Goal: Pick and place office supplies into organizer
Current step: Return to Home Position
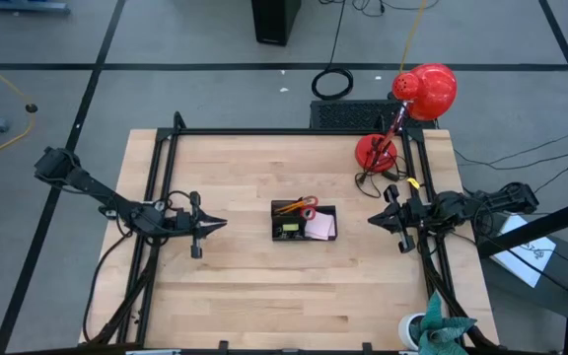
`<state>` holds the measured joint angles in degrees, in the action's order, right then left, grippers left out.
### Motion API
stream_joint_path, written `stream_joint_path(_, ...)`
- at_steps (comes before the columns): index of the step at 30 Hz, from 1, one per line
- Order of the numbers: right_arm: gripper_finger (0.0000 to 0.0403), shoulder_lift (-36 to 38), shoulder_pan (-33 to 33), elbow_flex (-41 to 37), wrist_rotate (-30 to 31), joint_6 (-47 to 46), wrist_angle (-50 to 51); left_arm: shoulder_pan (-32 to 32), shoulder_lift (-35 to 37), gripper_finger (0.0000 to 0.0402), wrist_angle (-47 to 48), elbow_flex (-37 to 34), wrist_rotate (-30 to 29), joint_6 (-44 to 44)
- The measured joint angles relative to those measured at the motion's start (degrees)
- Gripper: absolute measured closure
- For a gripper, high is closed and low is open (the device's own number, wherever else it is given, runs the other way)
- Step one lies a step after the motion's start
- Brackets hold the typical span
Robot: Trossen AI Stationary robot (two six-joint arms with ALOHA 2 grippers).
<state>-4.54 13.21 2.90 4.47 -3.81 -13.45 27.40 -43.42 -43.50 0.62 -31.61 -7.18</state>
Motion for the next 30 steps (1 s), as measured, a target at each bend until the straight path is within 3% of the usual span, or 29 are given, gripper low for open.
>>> stream_joint_path(30, 0.0403, 0.0, 0.0, 0.0, 0.0, 0.0, 0.0, 0.0, 0.0, 0.0355, 0.0, 0.0, 0.0, 0.0)
